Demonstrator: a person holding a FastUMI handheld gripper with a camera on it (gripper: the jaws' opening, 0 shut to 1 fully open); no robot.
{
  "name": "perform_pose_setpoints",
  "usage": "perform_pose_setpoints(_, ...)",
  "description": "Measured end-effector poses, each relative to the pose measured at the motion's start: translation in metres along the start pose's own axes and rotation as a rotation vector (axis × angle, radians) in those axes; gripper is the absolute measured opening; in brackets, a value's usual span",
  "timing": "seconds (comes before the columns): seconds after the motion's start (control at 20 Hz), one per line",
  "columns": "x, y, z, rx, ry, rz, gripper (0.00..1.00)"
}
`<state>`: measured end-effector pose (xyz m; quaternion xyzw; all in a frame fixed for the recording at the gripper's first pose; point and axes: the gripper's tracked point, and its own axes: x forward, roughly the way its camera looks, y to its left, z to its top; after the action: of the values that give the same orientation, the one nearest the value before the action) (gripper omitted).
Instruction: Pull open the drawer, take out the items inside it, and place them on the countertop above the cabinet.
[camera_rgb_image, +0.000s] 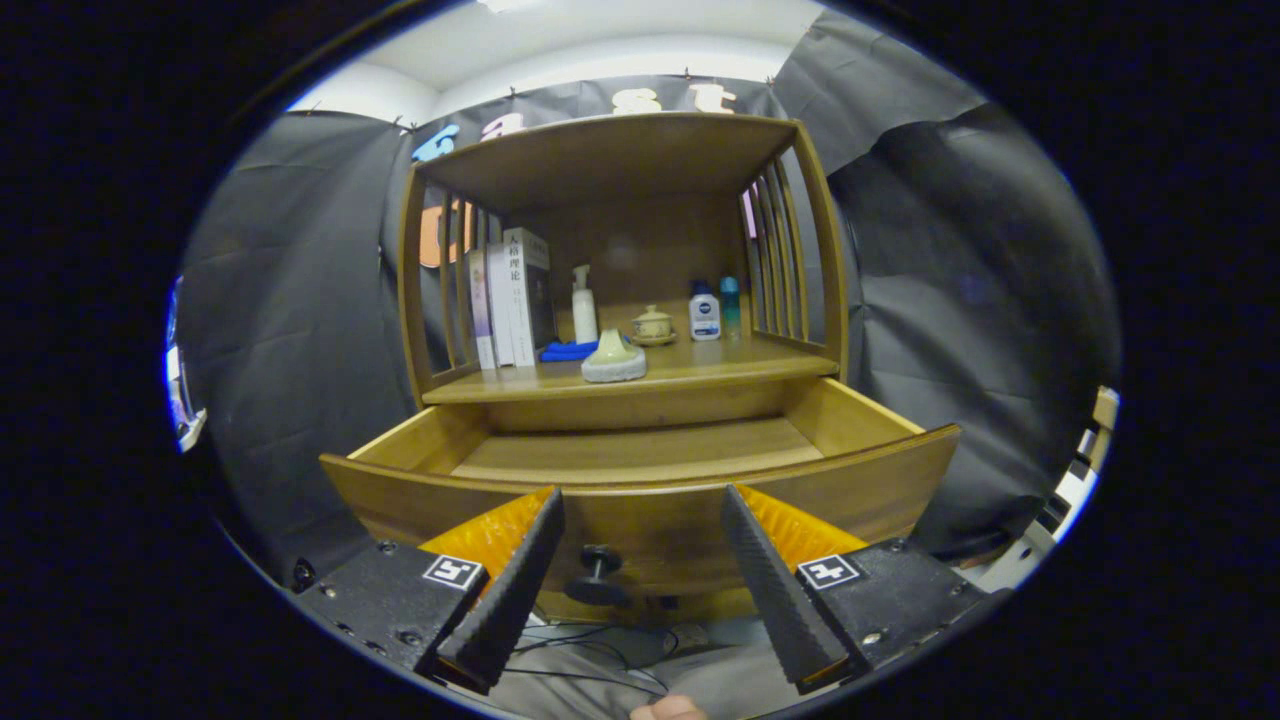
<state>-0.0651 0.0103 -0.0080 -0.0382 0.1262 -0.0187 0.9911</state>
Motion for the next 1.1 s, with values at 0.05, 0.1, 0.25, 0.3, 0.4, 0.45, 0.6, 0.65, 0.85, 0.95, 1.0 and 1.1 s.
perform_pose_setpoints(0.05,0.002,0.000,-0.004,-0.001,0.007,0.002,0.99)
perform_pose_setpoints(0.1,0.004,0.001,-0.008,-0.001,0.019,0.003,0.99)
perform_pose_setpoints(0.25,0.012,0.005,-0.021,-0.007,0.047,0.005,0.99)
perform_pose_setpoints(0.3,0.016,0.006,-0.023,-0.013,0.051,0.003,1.00)
perform_pose_setpoints(0.4,0.020,0.007,-0.028,-0.030,0.057,-0.002,1.00)
perform_pose_setpoints(0.45,0.022,0.008,-0.028,-0.033,0.052,-0.004,1.00)
perform_pose_setpoints(0.6,0.024,0.006,-0.029,-0.065,0.038,-0.037,1.00)
perform_pose_setpoints(0.65,0.026,0.006,-0.030,-0.086,0.037,-0.046,0.99)
perform_pose_setpoints(0.85,0.032,0.004,-0.028,-0.095,0.028,-0.064,0.99)
perform_pose_setpoints(0.95,0.039,0.002,-0.024,-0.089,0.030,-0.048,1.00)
perform_pose_setpoints(1.0,0.043,0.001,-0.022,-0.088,0.030,-0.043,1.00)
perform_pose_setpoints(1.1,0.051,-0.001,-0.020,-0.083,0.030,-0.034,1.00)
